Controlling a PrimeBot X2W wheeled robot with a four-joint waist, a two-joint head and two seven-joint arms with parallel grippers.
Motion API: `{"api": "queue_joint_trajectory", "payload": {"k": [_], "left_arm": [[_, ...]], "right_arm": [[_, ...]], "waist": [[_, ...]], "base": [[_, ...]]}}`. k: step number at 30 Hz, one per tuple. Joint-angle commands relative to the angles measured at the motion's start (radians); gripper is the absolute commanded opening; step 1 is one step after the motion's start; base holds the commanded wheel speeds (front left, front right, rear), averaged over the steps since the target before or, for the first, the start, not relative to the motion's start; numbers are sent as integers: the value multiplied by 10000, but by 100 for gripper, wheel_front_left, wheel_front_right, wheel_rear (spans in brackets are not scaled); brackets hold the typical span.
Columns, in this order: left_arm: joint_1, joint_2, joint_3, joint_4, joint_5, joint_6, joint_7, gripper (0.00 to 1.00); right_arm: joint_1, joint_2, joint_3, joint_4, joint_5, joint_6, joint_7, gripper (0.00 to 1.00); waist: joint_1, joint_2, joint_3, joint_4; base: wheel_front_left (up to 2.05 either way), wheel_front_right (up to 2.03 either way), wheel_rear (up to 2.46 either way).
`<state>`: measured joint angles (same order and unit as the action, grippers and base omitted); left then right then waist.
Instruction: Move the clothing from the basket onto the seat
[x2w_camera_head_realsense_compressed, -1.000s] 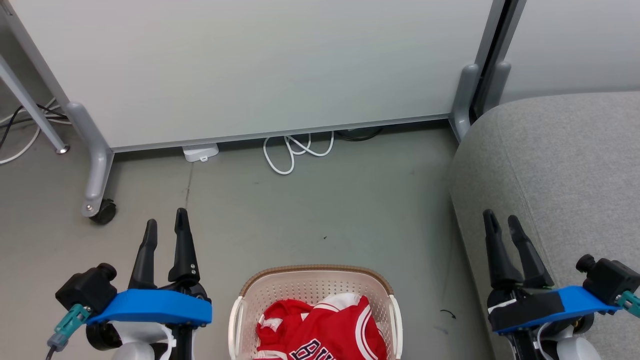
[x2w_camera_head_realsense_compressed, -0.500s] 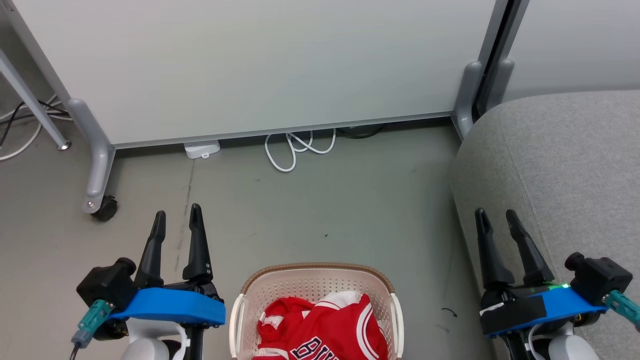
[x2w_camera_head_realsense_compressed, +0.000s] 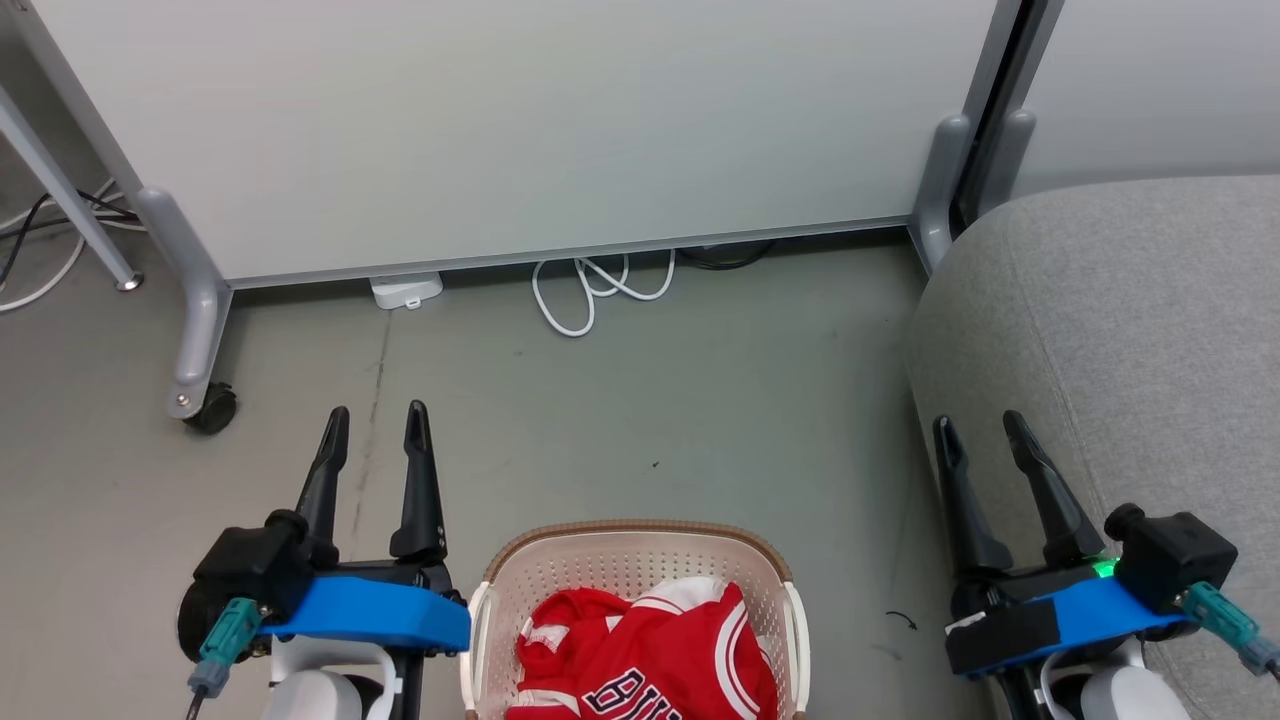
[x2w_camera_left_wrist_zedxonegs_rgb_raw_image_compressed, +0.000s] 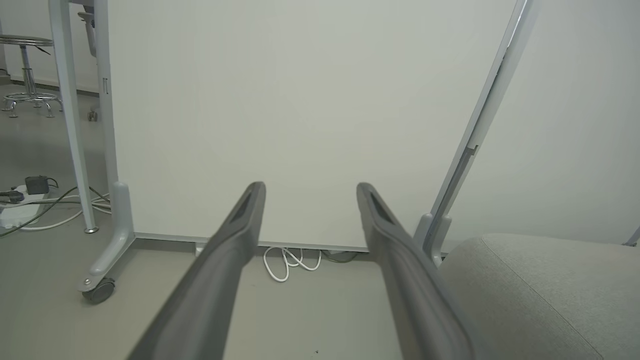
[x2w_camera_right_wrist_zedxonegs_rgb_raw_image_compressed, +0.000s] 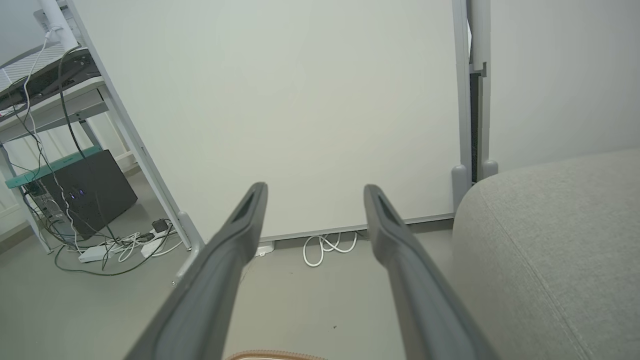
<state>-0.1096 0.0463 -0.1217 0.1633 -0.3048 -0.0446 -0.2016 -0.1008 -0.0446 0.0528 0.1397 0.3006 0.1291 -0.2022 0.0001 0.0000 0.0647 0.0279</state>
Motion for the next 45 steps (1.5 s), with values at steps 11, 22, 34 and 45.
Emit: {"api": "queue_joint_trajectory", "payload": {"k": [11,22,34,45], "left_arm": [[-229,53,-182,-102,939,23,-283,100],[-236,54,-309,55,1526,-40,-491,100],[-387,54,-479,569,1832,-79,-649,100],[-442,52,-527,967,1619,-160,-641,100]], "right_arm": [[-228,-75,117,-69,-996,22,-271,100],[-196,-80,248,-117,-1813,25,-479,100],[-219,-85,259,-97,-2453,26,-648,100],[-220,-82,52,86,-2432,20,-642,100]], "waist": [[-1,0,83,53],[-1,0,164,122],[-1,0,225,179],[-1,0,190,189]], "base": [[0,0,0],[0,0,0],[0,0,0],[0,0,0]]}}
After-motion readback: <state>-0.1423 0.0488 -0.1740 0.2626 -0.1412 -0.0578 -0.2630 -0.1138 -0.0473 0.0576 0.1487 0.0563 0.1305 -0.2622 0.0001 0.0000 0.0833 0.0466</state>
